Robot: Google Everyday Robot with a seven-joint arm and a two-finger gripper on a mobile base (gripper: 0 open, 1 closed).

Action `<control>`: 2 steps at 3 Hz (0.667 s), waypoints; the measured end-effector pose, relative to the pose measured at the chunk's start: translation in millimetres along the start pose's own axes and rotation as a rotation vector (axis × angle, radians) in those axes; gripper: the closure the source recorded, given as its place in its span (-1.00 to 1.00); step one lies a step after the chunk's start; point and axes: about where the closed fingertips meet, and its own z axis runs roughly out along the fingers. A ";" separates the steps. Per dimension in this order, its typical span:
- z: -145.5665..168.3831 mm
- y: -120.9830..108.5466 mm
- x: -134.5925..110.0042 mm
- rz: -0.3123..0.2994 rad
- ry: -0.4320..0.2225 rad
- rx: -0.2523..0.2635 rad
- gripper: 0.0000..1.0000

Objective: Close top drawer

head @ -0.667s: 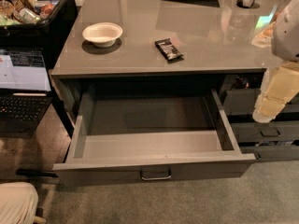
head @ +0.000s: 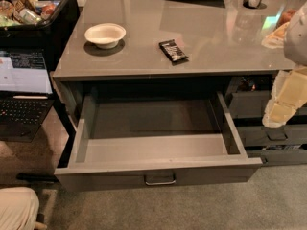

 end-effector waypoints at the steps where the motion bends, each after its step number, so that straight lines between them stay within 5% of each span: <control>1: 15.7 9.3 9.9 -0.021 -0.058 -0.004 -1.00; 2: 48.5 26.7 27.1 -0.048 -0.168 -0.039 -1.00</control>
Offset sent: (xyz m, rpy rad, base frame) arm -0.0300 -0.0187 -0.1088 0.3033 -0.0090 0.1998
